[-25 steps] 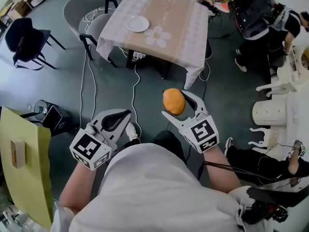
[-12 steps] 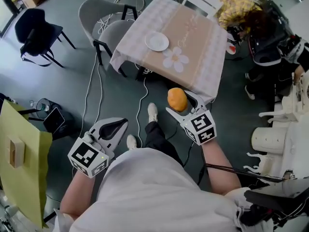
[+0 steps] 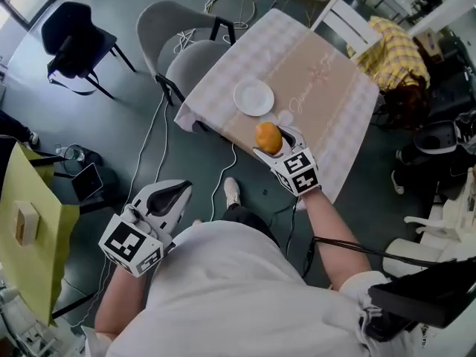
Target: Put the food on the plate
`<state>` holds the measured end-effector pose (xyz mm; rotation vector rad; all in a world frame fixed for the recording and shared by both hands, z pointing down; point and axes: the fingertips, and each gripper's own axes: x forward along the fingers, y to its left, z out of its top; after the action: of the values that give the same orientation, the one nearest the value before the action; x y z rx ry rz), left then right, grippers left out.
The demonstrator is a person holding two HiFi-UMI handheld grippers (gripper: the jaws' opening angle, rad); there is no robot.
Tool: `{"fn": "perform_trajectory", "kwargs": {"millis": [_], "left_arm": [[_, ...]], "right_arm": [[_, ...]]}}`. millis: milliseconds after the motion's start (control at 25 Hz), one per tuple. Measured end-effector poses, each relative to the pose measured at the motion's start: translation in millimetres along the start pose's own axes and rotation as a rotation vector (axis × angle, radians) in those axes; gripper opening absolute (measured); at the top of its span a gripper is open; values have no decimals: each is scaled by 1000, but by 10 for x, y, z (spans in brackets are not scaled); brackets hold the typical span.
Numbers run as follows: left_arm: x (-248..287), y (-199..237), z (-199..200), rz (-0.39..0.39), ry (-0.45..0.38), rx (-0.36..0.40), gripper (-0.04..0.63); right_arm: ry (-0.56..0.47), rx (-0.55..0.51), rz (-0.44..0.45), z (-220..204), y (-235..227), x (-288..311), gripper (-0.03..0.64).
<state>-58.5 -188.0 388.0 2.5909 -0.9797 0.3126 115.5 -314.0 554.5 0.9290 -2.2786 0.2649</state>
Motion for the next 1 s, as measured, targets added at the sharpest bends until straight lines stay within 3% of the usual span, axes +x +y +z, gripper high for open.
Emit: {"fn": "perform_trajectory", "kwargs": {"millis": [200,480,760,1000], "left_arm": [[350,187,129,65,3,-12,9],[515,353,249,185,11,-39,9],[558,522,236,268,28,-76,9],[678,618,278,278,36,-97,9]], "right_arm": [[20,-11,16,-44,-578,558,376],[88,-32,69,-170,-1003,1263,374],[135,-23,92,-255,-1196,1725,376],[152,-59,124,-258,-1194,1886,376]]}}
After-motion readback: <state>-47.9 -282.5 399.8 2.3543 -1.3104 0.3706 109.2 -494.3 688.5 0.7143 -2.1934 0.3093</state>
